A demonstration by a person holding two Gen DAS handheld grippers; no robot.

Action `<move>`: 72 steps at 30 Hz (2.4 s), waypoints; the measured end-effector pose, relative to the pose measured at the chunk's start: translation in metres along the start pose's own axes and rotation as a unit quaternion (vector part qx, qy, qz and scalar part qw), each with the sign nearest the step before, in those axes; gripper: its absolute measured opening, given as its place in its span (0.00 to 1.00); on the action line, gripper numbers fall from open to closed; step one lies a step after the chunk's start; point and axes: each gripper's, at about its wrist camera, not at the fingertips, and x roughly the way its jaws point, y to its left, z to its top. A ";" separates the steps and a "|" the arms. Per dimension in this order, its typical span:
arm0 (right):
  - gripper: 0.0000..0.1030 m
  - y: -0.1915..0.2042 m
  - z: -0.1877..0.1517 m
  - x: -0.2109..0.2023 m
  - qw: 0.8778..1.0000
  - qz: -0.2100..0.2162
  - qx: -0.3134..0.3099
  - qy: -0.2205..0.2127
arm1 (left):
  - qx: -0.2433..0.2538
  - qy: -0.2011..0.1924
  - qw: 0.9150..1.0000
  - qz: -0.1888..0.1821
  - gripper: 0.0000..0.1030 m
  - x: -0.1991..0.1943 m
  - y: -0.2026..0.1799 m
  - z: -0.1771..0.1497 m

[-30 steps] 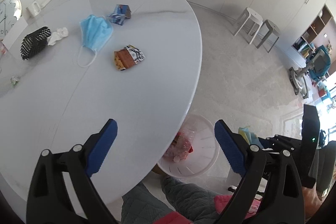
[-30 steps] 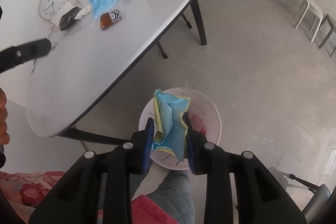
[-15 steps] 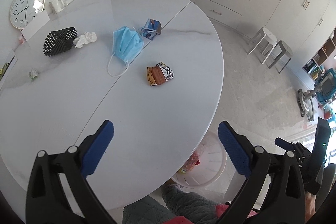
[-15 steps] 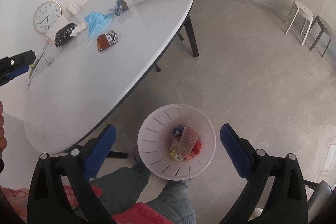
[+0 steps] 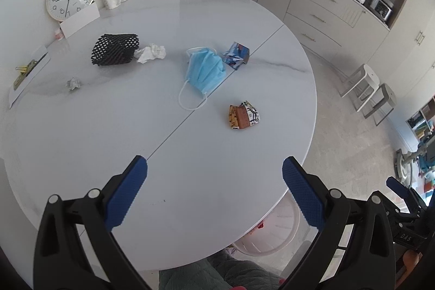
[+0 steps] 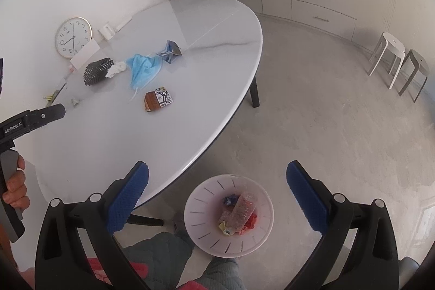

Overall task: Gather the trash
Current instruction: 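Move both open tools back over the table toward the remaining trash, then grasp the crumpled paper ball with the left tool while the right tool grasps the blue mask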

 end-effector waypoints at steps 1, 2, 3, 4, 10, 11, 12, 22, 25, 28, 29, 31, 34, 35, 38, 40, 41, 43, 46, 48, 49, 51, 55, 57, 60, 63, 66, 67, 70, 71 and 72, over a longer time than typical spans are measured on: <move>0.98 0.003 0.004 0.001 1.000 0.005 -0.001 -0.001 | -0.007 0.000 1.000 0.003 0.93 -0.001 0.006 -0.001; 0.98 0.007 0.007 0.002 1.000 0.010 -0.003 -0.001 | -0.012 -0.001 1.000 0.007 0.93 -0.002 0.013 -0.001; 0.98 0.010 0.011 0.003 1.000 0.014 -0.005 -0.001 | -0.016 -0.001 1.000 0.013 0.93 -0.003 0.018 -0.001; 0.98 0.014 0.014 0.005 1.000 0.016 -0.007 -0.003 | -0.019 -0.001 1.000 0.020 0.93 -0.003 0.026 -0.001; 0.98 0.043 0.036 0.019 0.999 0.029 -0.021 -0.007 | -0.038 -0.006 0.998 0.046 0.93 -0.003 0.067 0.010; 0.98 0.048 0.039 0.022 0.999 0.031 -0.024 -0.006 | -0.043 -0.007 0.998 0.048 0.93 -0.002 0.074 0.014; 0.98 0.053 0.043 0.025 0.999 0.033 -0.027 -0.005 | -0.047 -0.008 0.998 0.049 0.93 -0.001 0.082 0.017; 0.98 0.119 0.081 0.069 0.997 0.046 -0.055 0.009 | -0.076 -0.006 0.994 0.078 0.93 0.021 0.168 0.047; 0.98 0.140 0.092 0.087 0.997 0.049 -0.059 0.018 | -0.085 -0.011 0.993 0.086 0.93 0.032 0.197 0.054; 0.98 0.159 0.103 0.106 0.996 0.050 -0.062 0.025 | -0.092 -0.013 0.991 0.097 0.93 0.045 0.226 0.061; 0.98 0.165 0.107 0.112 0.996 0.049 -0.064 0.027 | -0.095 -0.014 0.990 0.099 0.93 0.051 0.235 0.063; 0.98 0.176 0.116 0.126 0.996 0.049 -0.066 0.032 | -0.100 -0.014 0.989 0.106 0.93 0.063 0.255 0.069; 0.98 0.192 0.130 0.148 0.996 0.046 -0.067 0.034 | -0.107 -0.013 0.987 0.119 0.93 0.084 0.282 0.079; 0.98 0.195 0.134 0.155 0.996 0.045 -0.068 0.035 | -0.111 -0.011 0.987 0.119 0.93 0.091 0.290 0.082; 0.98 0.205 0.146 0.178 0.997 0.036 -0.064 0.039 | -0.123 -0.002 0.985 0.118 0.93 0.116 0.313 0.093; 0.98 0.210 0.154 0.195 0.997 0.031 -0.062 0.042 | -0.129 0.001 0.984 0.120 0.93 0.132 0.325 0.101; 0.98 0.211 0.158 0.203 0.997 0.026 -0.061 0.044 | -0.132 0.002 0.984 0.122 0.93 0.139 0.330 0.105; 0.98 0.211 0.164 0.219 0.997 0.015 -0.057 0.051 | -0.138 0.007 0.983 0.122 0.93 0.154 0.339 0.111; 0.98 0.207 0.172 0.239 0.997 0.008 -0.044 0.059 | -0.142 0.017 0.982 0.120 0.92 0.176 0.350 0.119; 0.98 0.205 0.177 0.250 0.997 0.000 -0.041 0.063 | -0.144 0.021 0.982 0.123 0.92 0.187 0.354 0.123; 0.98 0.205 0.178 0.254 0.997 -0.004 -0.041 0.065 | -0.145 0.024 0.981 0.125 0.92 0.193 0.357 0.125; 0.98 0.203 0.181 0.262 0.997 -0.011 -0.042 0.067 | -0.147 0.028 0.980 0.128 0.92 0.201 0.360 0.128; 0.98 0.200 0.184 0.275 0.996 -0.018 -0.041 0.073 | -0.152 0.039 0.979 0.128 0.82 0.215 0.367 0.132; 0.98 0.198 0.186 0.279 0.996 -0.022 -0.041 0.073 | -0.155 0.046 0.979 0.127 0.81 0.222 0.370 0.132; 0.98 0.198 0.186 0.285 0.996 -0.024 -0.041 0.076 | -0.159 0.051 0.978 0.126 0.69 0.229 0.374 0.132; 0.98 0.198 0.188 0.292 0.996 -0.022 -0.039 0.079 | -0.160 0.049 0.977 0.129 0.60 0.231 0.376 0.131; 0.92 0.199 0.187 0.299 0.996 -0.023 -0.039 0.082 | -0.155 0.046 0.978 0.131 0.44 0.229 0.377 0.133; 0.88 0.199 0.187 0.301 0.995 -0.021 -0.039 0.084 | -0.155 0.047 0.979 0.126 0.39 0.229 0.378 0.133; 0.80 0.199 0.187 0.307 0.995 -0.020 -0.039 0.090 | -0.156 0.044 0.979 0.120 0.36 0.227 0.379 0.135; 0.78 0.200 0.188 0.309 0.995 -0.019 -0.040 0.091 | -0.154 0.043 0.980 0.121 0.36 0.226 0.378 0.134; 0.72 0.200 0.188 0.310 0.995 -0.016 -0.040 0.093 | -0.152 0.042 0.980 0.121 0.35 0.225 0.378 0.135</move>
